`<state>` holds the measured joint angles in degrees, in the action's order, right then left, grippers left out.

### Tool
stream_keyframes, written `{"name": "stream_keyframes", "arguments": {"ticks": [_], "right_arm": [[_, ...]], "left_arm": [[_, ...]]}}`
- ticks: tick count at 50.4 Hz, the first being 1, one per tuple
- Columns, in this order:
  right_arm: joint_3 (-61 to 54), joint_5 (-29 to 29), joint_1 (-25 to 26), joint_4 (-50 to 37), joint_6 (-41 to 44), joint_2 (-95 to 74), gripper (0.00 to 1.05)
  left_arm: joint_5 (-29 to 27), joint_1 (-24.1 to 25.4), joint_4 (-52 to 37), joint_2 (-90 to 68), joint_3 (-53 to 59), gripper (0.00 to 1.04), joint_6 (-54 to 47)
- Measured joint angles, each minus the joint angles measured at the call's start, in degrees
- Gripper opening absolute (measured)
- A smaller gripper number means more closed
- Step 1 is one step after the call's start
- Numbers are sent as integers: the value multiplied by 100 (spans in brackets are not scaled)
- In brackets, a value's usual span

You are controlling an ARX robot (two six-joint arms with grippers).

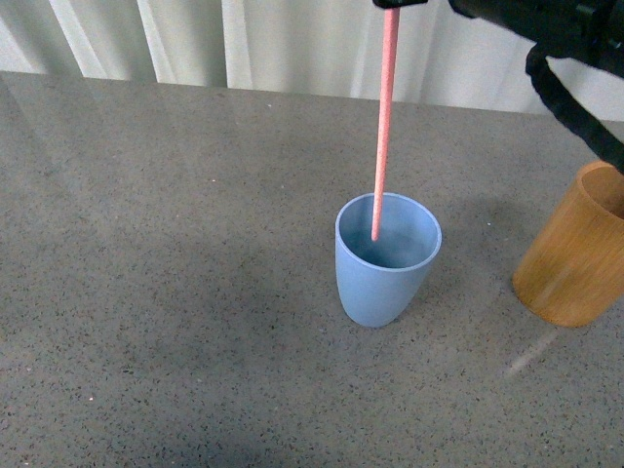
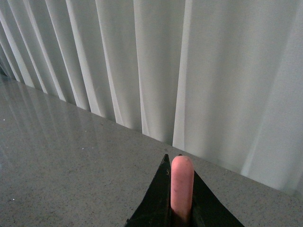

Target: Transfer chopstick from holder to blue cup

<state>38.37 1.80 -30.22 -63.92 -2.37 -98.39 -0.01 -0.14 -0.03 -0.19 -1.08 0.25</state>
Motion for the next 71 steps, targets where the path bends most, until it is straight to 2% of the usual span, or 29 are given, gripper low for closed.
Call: {"name": "stream_keyframes", "arguments": {"ticks": [24, 30, 35, 42, 48, 52, 58, 64, 71], "right_arm": [[-212, -199, 4, -476, 153, -850, 2], [-212, -221, 35, -446, 118, -863, 21], [-212, -229, 81, -321, 7, -741, 44], [-212, -293, 142, 33, -208, -262, 71], [-212, -605, 278, 798, -350, 531, 96], [-212, -944, 490, 1558, -507, 1172, 94], [-328, -1462, 1086, 3171, -748, 2435, 95], [-994, -1805, 1812, 4682, -420, 3963, 95], [-1261, -1825, 1982, 4889, -173, 4527, 95]], "left_arm": [[0, 0, 0, 0, 0, 98, -2], [0, 0, 0, 0, 0, 98, -2], [0, 0, 0, 0, 0, 98, 0], [0, 0, 0, 0, 0, 98, -2], [0, 0, 0, 0, 0, 98, 0], [0, 0, 0, 0, 0, 98, -2], [0, 0, 0, 0, 0, 98, -2], [0, 0, 0, 0, 0, 98, -2], [4, 0, 0, 2, 0, 98, -2]]}}
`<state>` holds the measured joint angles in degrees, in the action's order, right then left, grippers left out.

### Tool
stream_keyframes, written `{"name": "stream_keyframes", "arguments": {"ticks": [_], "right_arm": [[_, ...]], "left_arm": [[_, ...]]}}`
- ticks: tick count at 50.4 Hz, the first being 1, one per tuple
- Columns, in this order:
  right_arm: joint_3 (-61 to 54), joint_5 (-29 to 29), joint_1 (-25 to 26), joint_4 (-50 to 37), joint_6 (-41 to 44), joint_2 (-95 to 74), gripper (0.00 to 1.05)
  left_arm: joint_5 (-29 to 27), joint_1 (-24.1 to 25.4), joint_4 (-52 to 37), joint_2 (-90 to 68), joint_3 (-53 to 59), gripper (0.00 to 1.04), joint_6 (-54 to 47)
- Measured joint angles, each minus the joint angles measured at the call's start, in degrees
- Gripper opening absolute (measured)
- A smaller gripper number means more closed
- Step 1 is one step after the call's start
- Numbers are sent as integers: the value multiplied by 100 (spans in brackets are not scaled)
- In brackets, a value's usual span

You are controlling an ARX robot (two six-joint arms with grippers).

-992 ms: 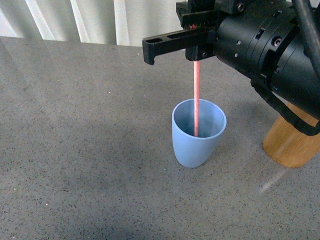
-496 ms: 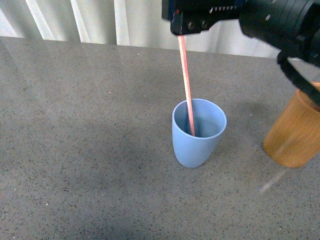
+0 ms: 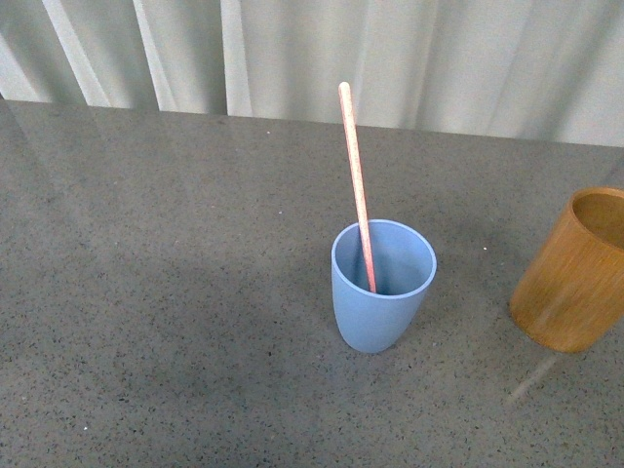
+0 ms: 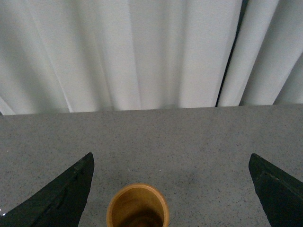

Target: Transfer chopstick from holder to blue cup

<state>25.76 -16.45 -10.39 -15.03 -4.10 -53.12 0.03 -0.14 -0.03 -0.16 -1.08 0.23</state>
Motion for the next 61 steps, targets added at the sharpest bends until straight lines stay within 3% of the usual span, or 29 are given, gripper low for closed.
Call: {"name": "stream_keyframes", "arguments": {"ticks": [4, 7, 12, 15, 29, 31, 35, 61], "right_arm": [[-2, 15, -4, 0, 31, -15, 95], [-166, 352, 61, -501, 144, -33, 90], [-728, 883, 192, -1676, 297, 127, 73], [-927, 935, 267, -1836, 339, 291, 64], [-1613, 1226, 557, -1812, 387, 981, 20], [-1700, 1543, 756, -1764, 391, 1123, 12], [-1812, 1617, 949, -1698, 391, 1318, 1], [-2288, 1637, 1027, -986, 402, 2509, 1]], "left_arm": [[-4, 0, 0, -2, 0, 98, 2], [-4, 0, 0, -2, 0, 98, 2], [-4, 0, 0, -2, 0, 98, 2], [-4, 0, 0, -2, 0, 98, 0], [-7, 0, 0, -2, 0, 98, 0], [-4, 0, 0, -2, 0, 98, 0], [-4, 0, 0, -2, 0, 98, 0], [-4, 0, 0, -2, 0, 98, 0]]}}
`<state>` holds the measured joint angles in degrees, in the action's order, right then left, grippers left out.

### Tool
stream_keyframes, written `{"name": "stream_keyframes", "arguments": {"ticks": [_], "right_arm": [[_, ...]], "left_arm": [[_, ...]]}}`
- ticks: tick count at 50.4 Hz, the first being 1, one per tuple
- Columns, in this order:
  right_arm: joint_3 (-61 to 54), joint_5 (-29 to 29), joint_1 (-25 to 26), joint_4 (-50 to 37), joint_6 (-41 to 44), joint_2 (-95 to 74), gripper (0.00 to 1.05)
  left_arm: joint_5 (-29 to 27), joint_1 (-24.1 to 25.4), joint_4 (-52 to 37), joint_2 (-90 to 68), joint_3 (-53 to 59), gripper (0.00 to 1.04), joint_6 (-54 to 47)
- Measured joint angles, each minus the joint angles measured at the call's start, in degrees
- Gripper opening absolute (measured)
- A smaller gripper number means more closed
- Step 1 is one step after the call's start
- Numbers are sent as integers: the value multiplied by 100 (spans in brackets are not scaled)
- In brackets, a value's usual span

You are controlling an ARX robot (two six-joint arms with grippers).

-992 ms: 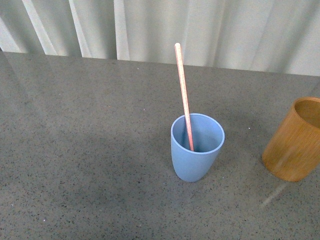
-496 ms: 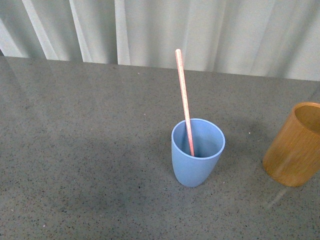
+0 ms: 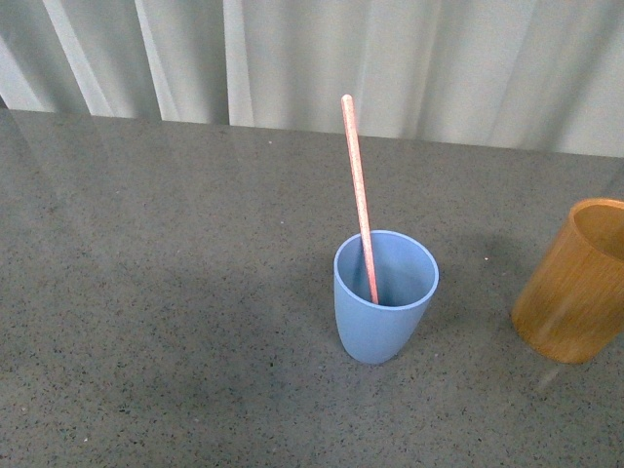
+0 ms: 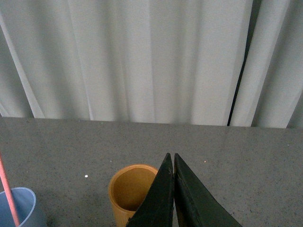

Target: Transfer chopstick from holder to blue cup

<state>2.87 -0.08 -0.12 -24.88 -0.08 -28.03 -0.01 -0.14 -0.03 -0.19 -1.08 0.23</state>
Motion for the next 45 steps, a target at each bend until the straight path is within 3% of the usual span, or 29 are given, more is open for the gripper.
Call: {"name": "stream_keyframes", "arguments": {"ticks": [45], "right_arm": [[-155, 0, 2, 1462, 2, 1801, 1]], "left_arm": [[0, 0, 0, 0, 0, 98, 0]]}}
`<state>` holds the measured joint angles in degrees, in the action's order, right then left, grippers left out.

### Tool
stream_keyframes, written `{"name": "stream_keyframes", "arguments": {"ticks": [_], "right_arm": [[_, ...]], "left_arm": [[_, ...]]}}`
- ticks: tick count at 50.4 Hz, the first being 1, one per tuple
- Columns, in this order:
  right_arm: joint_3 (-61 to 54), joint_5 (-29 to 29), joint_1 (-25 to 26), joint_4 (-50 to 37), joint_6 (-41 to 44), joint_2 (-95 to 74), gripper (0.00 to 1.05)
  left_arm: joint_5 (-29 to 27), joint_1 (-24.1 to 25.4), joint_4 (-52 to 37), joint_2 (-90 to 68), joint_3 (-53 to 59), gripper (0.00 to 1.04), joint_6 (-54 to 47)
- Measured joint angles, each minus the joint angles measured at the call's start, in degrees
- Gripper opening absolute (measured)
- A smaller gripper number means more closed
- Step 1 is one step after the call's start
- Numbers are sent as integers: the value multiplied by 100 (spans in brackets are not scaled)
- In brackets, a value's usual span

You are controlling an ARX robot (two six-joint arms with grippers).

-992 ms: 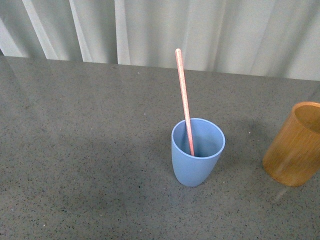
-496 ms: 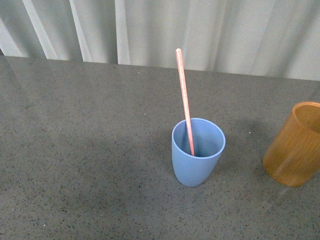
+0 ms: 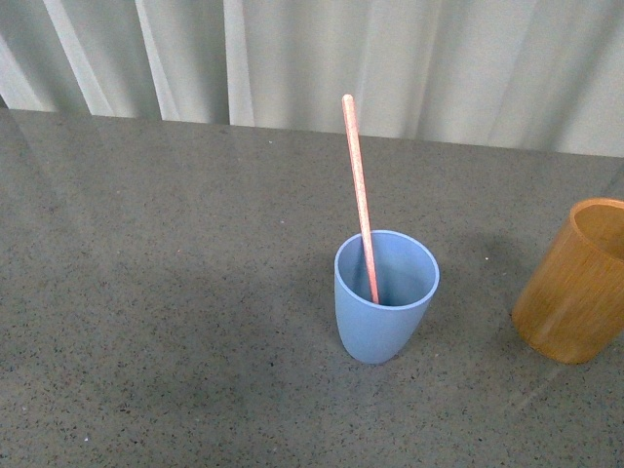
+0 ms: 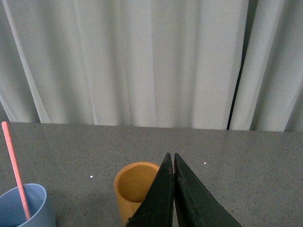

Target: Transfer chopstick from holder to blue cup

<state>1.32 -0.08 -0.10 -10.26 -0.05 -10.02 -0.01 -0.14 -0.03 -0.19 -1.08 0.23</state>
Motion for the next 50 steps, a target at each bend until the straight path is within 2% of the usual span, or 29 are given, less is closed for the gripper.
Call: {"name": "stream_keyframes", "arguments": {"ticks": [4, 23, 30, 39, 43, 46, 50], "right_arm": [[0, 2, 0, 914, -2, 699, 1], [0, -2, 0, 1012, 2, 977, 2], [0, -2, 0, 1014, -2, 977, 24], [0, -2, 0, 1014, -2, 977, 64], [0, -2, 0, 1014, -2, 977, 75], [0, -2, 0, 1014, -2, 977, 90], [0, -2, 0, 1014, -9, 977, 97]], "left_arm": [[0, 0, 0, 2, 0, 98, 2], [0, 0, 0, 7, 0, 98, 2], [2, 0, 0, 7, 0, 98, 0], [0, 0, 0, 7, 0, 98, 0], [0, 0, 0, 7, 0, 98, 2], [0, 0, 0, 7, 0, 98, 0], [0, 0, 0, 7, 0, 98, 0]]}}
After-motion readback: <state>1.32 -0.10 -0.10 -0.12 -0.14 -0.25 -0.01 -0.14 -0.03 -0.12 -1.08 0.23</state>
